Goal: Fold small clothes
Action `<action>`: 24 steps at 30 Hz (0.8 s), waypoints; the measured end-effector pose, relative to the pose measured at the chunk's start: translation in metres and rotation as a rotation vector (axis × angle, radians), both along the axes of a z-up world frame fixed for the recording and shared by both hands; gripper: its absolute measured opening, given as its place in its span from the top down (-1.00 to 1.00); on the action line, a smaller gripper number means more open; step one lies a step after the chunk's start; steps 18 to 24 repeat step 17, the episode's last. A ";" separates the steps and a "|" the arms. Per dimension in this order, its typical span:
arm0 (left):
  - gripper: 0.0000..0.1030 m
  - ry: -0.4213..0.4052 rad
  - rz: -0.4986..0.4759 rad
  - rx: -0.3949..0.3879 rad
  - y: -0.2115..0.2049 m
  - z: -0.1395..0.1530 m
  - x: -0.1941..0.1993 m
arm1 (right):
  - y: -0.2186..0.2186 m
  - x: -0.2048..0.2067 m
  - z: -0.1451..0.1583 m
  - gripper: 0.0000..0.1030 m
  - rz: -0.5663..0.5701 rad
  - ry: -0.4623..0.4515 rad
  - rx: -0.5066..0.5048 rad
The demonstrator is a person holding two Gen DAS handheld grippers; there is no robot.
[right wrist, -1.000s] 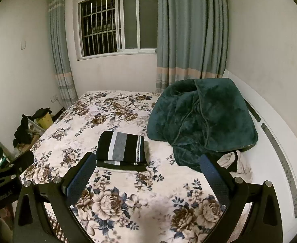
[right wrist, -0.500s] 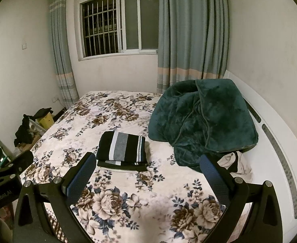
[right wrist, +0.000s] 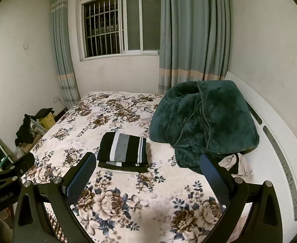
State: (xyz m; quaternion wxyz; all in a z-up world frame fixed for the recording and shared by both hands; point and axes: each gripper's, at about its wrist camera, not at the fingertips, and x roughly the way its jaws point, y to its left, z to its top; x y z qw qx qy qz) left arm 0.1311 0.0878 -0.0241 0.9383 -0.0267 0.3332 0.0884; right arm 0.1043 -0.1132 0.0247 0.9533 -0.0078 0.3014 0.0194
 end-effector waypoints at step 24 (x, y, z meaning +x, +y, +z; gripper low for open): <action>-1.00 -0.010 0.022 0.006 -0.001 0.001 -0.008 | 0.001 -0.004 -0.001 -1.00 -0.006 -0.001 -0.002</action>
